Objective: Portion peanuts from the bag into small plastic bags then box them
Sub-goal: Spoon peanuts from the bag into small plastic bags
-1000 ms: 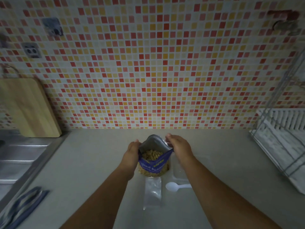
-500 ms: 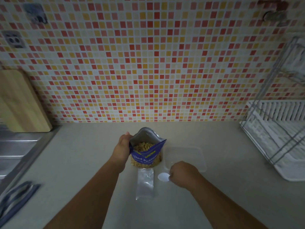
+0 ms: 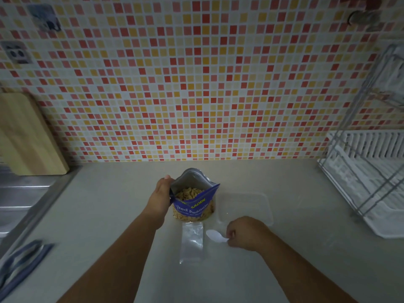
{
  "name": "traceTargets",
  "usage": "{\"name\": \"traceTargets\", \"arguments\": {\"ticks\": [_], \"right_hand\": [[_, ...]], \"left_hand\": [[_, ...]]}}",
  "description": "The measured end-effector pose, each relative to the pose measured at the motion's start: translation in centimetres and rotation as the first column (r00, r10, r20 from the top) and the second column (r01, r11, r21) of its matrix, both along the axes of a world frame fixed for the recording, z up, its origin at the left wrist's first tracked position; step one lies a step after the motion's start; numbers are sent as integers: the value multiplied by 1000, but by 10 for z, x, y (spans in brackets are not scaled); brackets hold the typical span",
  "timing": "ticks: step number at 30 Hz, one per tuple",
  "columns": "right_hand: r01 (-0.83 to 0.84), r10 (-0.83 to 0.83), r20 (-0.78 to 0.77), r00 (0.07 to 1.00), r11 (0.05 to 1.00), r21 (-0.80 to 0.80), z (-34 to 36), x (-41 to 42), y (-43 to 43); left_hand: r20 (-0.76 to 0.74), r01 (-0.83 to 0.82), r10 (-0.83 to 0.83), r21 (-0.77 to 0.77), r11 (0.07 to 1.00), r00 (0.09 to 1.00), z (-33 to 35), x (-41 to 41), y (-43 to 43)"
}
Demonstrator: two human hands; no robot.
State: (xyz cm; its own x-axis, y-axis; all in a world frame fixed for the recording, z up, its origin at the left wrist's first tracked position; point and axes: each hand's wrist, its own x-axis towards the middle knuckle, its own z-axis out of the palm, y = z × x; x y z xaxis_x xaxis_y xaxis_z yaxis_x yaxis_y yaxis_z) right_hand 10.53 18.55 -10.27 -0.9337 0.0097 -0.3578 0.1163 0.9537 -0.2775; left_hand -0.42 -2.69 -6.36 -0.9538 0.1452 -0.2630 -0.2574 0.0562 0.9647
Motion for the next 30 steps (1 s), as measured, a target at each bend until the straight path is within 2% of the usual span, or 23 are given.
{"name": "traceTargets", "arguments": {"ticks": [4,6,8,9,10,11,12,13,15,17,20,21,24,27,28,30], "right_hand": [[90,-83,35,996,913,-398,56,-5,16],[139,-158,23,987,778,-613,89,-5,20],[136,-242,-37,970,658,-741,117,-10,17],[110,-264,-99,959,673,-732,127,-15,11],[81,-264,-180,948,744,-664,133,-23,5],[50,-215,-263,941,852,-521,137,-33,-3],[11,-109,-306,946,953,-304,141,-42,-12],[-44,21,-292,956,996,-73,145,-51,-24],[-156,204,-160,966,950,272,150,-66,-48],[-224,247,-1,969,880,419,158,-78,-73],[-280,239,147,960,831,481,152,-97,-102],[-263,209,168,963,852,453,142,-105,-107],[-53,-18,230,973,953,298,122,-119,-114],[16,-75,238,968,970,242,118,-119,-111],[6,-57,205,977,970,242,118,-114,-108],[-52,60,-36,998,976,210,115,-105,-98]], "left_hand": [[-5,9,-9,0,1000,1000,2,0,0],[-10,7,-7,-2,1000,1000,3,1,2],[-18,4,-4,-1,1000,1000,4,1,2],[-16,2,-2,2,1000,1000,3,0,2],[-11,3,-3,3,1000,1000,4,1,2],[-4,3,-3,5,1000,1000,3,1,2],[0,-1,1,12,1000,1000,4,1,2],[2,-8,8,20,1000,1000,4,1,2],[-1,-16,16,28,999,1000,4,2,2],[0,-6,6,16,1000,1000,4,1,1],[2,19,-20,11,1000,1000,5,1,-1],[0,19,-19,18,1000,1000,5,1,-1],[-4,24,-24,15,1000,1000,4,0,-1],[4,25,-25,-2,1000,1000,0,-4,-4],[8,33,-33,-1,999,999,0,-4,-4],[22,55,-56,36,998,998,4,-3,-6]]}}
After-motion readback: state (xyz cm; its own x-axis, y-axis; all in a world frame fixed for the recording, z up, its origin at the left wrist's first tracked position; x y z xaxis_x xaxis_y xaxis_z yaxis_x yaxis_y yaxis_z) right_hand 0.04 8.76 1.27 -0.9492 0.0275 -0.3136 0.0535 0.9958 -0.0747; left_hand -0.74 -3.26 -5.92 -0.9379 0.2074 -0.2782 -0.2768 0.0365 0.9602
